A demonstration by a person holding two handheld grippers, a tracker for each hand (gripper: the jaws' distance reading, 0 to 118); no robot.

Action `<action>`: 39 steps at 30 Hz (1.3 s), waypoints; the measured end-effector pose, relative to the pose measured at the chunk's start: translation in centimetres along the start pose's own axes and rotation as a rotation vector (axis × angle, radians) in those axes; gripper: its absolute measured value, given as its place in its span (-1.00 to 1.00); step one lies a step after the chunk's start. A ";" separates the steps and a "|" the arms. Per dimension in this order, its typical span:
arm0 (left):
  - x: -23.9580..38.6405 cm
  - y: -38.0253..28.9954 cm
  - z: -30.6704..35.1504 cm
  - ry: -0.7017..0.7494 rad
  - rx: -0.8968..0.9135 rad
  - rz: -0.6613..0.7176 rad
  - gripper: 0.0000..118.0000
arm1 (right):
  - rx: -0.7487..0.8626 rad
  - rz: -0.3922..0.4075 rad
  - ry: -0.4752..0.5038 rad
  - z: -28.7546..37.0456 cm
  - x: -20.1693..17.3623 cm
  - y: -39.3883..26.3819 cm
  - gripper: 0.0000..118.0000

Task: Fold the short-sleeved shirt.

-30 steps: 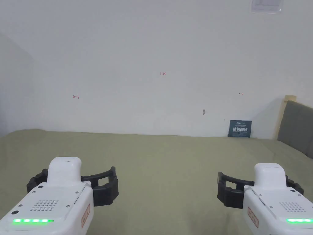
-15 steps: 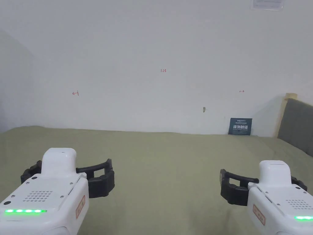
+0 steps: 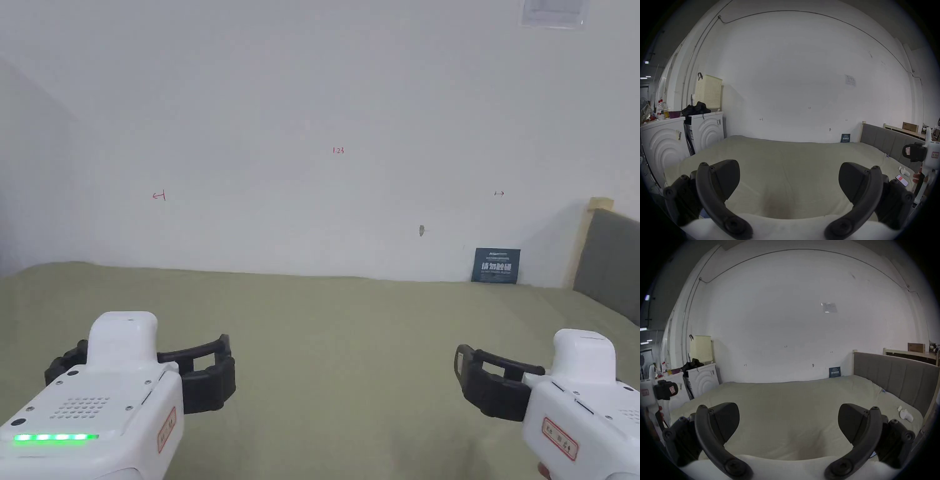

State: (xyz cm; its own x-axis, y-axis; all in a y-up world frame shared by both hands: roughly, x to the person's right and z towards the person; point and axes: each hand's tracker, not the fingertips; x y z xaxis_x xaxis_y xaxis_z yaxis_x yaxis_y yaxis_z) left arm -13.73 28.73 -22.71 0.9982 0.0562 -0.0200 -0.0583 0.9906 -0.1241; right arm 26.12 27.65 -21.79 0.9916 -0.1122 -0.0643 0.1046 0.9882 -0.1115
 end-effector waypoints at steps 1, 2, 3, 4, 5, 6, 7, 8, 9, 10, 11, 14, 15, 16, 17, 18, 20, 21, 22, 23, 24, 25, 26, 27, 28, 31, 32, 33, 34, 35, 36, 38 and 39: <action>0.0 -0.1 0.0 0.000 -0.005 0.000 1.00 | 0.003 -0.004 -0.008 -0.1 -0.1 0.1 1.00; -0.1 -0.3 -0.1 0.002 -0.010 -0.001 1.00 | 0.013 0.008 -0.028 0.0 -0.3 0.0 1.00; -0.1 -0.4 -0.2 0.002 -0.016 -0.003 1.00 | 0.029 0.043 -0.053 0.0 -0.5 0.0 1.00; -0.1 -0.5 -0.2 0.003 -0.022 -0.004 1.00 | 0.040 0.064 -0.069 0.0 -0.6 -0.1 1.00; -0.1 -0.5 -0.3 0.006 -0.028 -0.005 1.00 | 0.031 0.098 -0.077 -0.2 -0.7 -0.1 1.00; 0.2 -0.3 -0.1 0.005 -0.031 -0.006 1.00 | 0.022 0.115 -0.074 -0.2 -0.9 -0.1 1.00; 0.2 -0.3 -0.1 0.005 -0.033 -0.006 1.00 | 0.021 0.130 -0.068 -0.1 -1.0 -0.1 1.00; 0.3 -0.3 -0.1 0.005 -0.033 -0.006 1.00 | 0.021 0.134 -0.058 -0.1 -1.1 -0.1 1.00; 0.3 -0.3 -0.1 0.005 -0.033 -0.005 1.00 | 0.019 0.130 -0.053 -0.1 -1.1 -0.1 1.00; 0.3 -0.1 0.1 0.005 -0.034 -0.003 1.00 | 0.013 0.125 -0.048 -0.1 -1.1 0.0 1.00; 0.3 -0.1 0.1 0.006 -0.036 0.000 1.00 | 0.010 0.117 -0.040 0.0 -1.1 0.0 1.00; 0.1 0.2 0.0 0.021 -0.056 0.003 1.00 | -0.006 0.077 -0.053 -0.2 -0.9 0.0 1.00; 0.0 0.3 0.1 0.024 -0.056 0.009 1.00 | -0.021 0.058 -0.060 -0.3 -0.8 0.2 1.00; -0.1 0.3 0.2 0.025 -0.053 0.015 1.00 | -0.035 0.044 -0.063 -0.4 -0.8 0.3 1.00; -0.2 0.3 0.4 0.023 -0.048 0.022 1.00 | -0.049 0.043 -0.072 -0.3 -0.8 0.7 1.00; -0.3 0.3 0.5 0.020 -0.044 0.025 1.00 | -0.053 0.046 -0.080 -0.4 -0.8 0.8 1.00; -0.1 0.2 1.0 0.029 -0.012 0.026 1.00 | -0.053 0.056 -0.092 -0.5 -0.7 1.1 1.00; 0.0 0.1 1.1 0.030 -0.005 0.026 1.00 | -0.050 0.048 -0.102 -0.6 -0.7 1.3 1.00; 0.0 0.1 1.1 0.029 -0.004 0.026 1.00 | -0.053 0.034 -0.107 -0.7 -0.6 1.5 1.00; 0.0 0.1 1.1 0.025 -0.003 0.028 1.00 | -0.074 0.013 -0.107 -0.8 -0.4 1.9 1.00; 0.1 0.2 1.1 0.017 -0.007 0.030 1.00 | -0.110 -0.001 -0.112 -1.0 -0.3 2.2 1.00; 0.1 0.2 1.1 0.014 -0.008 0.031 1.00 | -0.137 -0.002 -0.117 -1.2 -0.2 2.4 1.00; 0.1 0.2 0.9 0.012 -0.007 0.029 1.00 | -0.143 0.006 -0.120 -1.4 -0.2 2.5 1.00; 0.2 0.2 0.9 0.015 -0.007 0.027 1.00 | -0.156 0.018 -0.124 -1.6 -0.1 2.4 1.00; 0.3 0.3 0.9 0.016 -0.006 0.025 1.00 | -0.162 0.024 -0.129 -1.6 -0.1 2.4 1.00; 0.1 0.3 0.6 0.004 -0.009 0.032 1.00 | -0.165 0.022 -0.132 -1.7 0.1 2.0 1.00; 0.1 0.3 0.5 0.000 -0.011 0.034 1.00 | -0.171 0.015 -0.123 -1.7 0.2 2.0 1.00; 0.1 0.3 0.5 0.000 -0.013 0.035 1.00 | -0.169 0.004 -0.114 -1.5 0.2 1.9 1.00; 0.1 0.3 0.6 0.001 -0.013 0.034 1.00 | -0.167 -0.003 -0.103 -1.4 0.2 1.8 1.00; 0.1 0.3 0.6 -0.001 -0.013 0.032 1.00 | -0.168 -0.006 -0.105 -1.4 0.2 1.8 1.00; 0.1 0.4 0.6 -0.003 -0.014 0.030 1.00 | -0.167 -0.005 -0.111 -1.4 0.2 1.8 1.00; 0.0 0.4 0.4 -0.008 -0.018 0.027 1.00 | -0.164 0.013 -0.127 -1.2 -0.1 1.9 1.00; 0.0 0.4 0.4 -0.007 -0.018 0.027 1.00 | -0.165 0.015 -0.132 -1.1 -0.1 1.9 1.00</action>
State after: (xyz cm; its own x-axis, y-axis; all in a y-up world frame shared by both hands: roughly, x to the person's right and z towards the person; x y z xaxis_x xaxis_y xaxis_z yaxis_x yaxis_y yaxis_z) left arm -13.76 29.15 -22.34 0.9964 0.0838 -0.0162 -0.0853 0.9862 -0.1417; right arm 26.10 29.44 -23.12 0.9955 -0.0722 0.0621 0.0865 0.9580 -0.2733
